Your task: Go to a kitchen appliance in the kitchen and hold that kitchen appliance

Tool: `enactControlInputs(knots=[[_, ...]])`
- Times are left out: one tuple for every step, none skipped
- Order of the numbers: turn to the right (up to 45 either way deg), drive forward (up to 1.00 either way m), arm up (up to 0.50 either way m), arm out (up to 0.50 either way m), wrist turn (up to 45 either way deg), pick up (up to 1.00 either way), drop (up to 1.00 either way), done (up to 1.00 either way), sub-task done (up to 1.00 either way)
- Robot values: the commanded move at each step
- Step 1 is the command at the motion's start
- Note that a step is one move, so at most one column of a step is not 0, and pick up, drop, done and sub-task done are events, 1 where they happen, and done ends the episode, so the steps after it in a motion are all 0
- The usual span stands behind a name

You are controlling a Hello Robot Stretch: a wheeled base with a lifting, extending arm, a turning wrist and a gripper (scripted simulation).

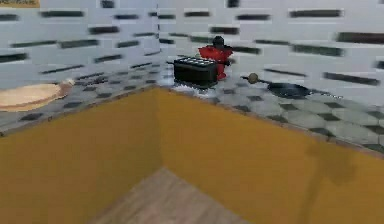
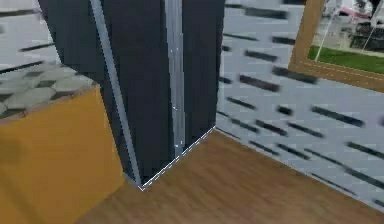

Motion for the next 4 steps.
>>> enactControlInputs(knots=[[0.0, 0.65, 0.0, 0.0, 0.0, 0.0, 0.0, 0.0, 0.0], [-45.0, 0.0, 0.0, 0.0, 0.0, 0.0, 0.0, 0.0, 0.0], [-30.0, 0.0, 0.0, 0.0, 0.0, 0.0, 0.0, 0.0, 0.0], [-3.0, 0.0, 0.0, 0.0, 0.0, 0.0, 0.0, 0.0, 0.0]])
